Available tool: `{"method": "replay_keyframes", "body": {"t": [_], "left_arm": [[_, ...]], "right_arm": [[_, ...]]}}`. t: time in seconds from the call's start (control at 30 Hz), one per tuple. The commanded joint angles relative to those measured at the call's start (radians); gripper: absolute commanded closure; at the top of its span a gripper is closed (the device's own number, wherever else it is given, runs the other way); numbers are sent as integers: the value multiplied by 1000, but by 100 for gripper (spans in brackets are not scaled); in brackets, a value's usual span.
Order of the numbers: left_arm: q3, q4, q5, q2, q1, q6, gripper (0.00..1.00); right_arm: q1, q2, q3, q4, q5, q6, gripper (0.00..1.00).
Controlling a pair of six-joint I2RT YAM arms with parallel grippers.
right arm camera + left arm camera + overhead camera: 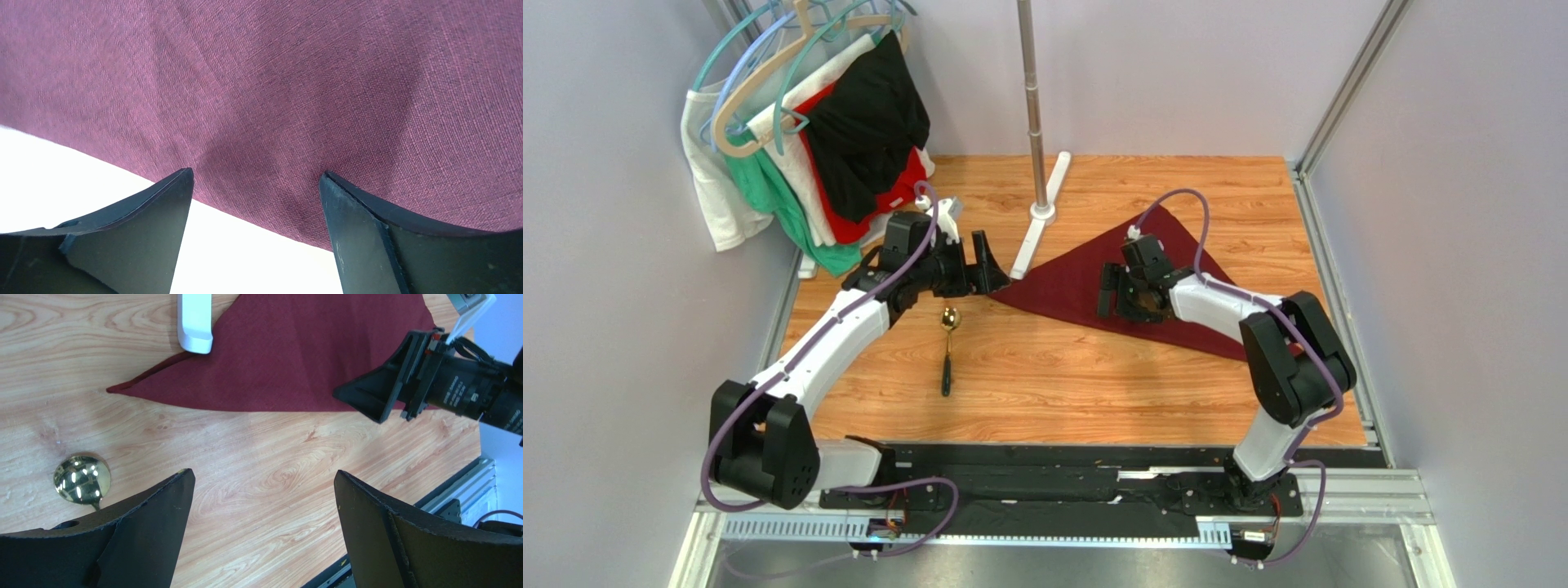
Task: Fold the napkin, place the utensils inside, and roll it up
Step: Move the fork to the center of the board.
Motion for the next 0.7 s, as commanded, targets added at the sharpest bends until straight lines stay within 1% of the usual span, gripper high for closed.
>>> {"method": "replay_keyframes", "body": {"t": [0.0,0.1,0.13,0.33,0.43,0.53,0.67], "left_arm": [[-31,17,-32,-55,-3,11,7],[-83,37,-47,-71,-3,-9,7],[-92,43,-49,-72,-3,-21,7],[-154,89,-90,-63,-3,-78,7],[-192,113,-104,-68,-3,-116,8],[-241,136,-115,-89,-4,-159,9],[-307,129,-152,-126,-23,-201,10]], "right_arm": [[83,-40,-105,-80,-24,69,18],[138,-92,-162,-101,-6,97,19],[157,-106,-176,-106,32,112,19],[289,-219,-252,-123,105,170,18],[343,-269,-251,-140,152,150,18],[381,-322,-251,-178,183,86,18],[426,-402,-283,-192,195,16,18]]}}
